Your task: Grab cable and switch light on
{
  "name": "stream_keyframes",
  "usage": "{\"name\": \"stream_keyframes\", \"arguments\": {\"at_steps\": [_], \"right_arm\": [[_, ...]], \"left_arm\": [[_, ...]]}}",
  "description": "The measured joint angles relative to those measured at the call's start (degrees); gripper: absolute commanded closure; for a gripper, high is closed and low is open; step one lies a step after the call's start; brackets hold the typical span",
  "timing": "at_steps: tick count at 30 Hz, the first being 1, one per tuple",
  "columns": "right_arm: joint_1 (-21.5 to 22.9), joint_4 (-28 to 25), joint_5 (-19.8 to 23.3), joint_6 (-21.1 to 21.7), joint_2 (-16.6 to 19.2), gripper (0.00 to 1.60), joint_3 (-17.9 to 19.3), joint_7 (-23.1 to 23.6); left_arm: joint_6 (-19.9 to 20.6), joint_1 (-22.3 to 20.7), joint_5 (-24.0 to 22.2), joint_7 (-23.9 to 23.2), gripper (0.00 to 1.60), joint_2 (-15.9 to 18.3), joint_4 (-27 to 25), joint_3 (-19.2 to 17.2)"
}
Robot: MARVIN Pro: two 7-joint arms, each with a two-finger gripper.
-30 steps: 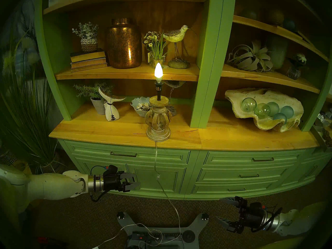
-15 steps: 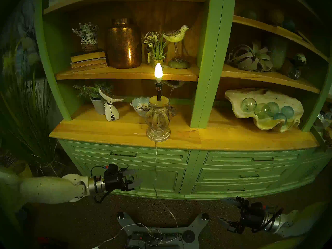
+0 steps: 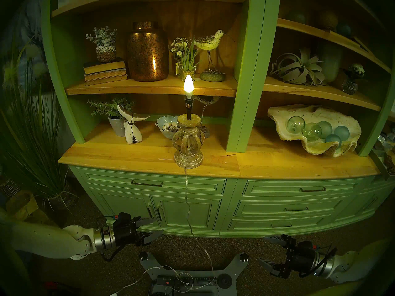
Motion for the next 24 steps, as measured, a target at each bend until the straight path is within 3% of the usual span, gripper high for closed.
{"name": "stream_keyframes", "arguments": {"at_steps": [13, 24], "right_arm": [[-1.9, -1.0, -2.6, 0.0, 0.3, 0.00, 1.6, -3.7], [-3.9, -2.0, -5.8, 0.0, 0.4, 0.00, 3.6, -7.6]], "left_arm": [[-3.4, 0.1, 4.4, 9.5, 0.00, 5.2, -8.2, 0.3], [-8.9, 0.7, 6.2, 10.1, 0.00, 8.2, -14.9, 0.3]]}}
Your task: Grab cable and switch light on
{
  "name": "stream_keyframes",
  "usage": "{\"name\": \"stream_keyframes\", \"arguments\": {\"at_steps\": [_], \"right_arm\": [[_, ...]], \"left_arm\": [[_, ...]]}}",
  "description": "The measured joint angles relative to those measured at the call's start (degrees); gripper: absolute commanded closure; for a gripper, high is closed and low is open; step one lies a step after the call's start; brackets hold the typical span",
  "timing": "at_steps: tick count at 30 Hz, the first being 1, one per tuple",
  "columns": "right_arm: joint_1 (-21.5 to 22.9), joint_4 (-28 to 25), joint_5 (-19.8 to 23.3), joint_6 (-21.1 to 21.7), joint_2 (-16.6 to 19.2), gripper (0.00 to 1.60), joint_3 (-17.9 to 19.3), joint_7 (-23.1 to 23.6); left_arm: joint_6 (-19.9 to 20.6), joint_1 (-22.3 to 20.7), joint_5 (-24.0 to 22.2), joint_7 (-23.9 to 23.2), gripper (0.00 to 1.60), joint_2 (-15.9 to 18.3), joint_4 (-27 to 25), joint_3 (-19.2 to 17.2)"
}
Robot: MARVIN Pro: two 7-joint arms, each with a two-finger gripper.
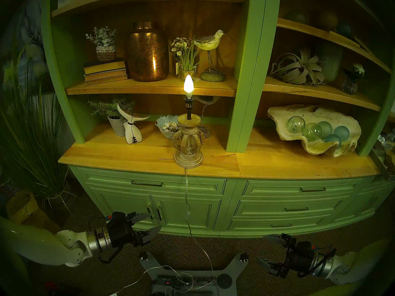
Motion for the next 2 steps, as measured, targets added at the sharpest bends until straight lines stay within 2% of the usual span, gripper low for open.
{"name": "stream_keyframes", "arguments": {"at_steps": [2], "right_arm": [[-0.2, -0.1, -0.3, 0.0, 0.0, 0.00, 0.2, -0.3]], "left_arm": [[-0.3, 0.0, 0.1, 0.0, 0.00, 0.2, -0.3, 0.0]]}}
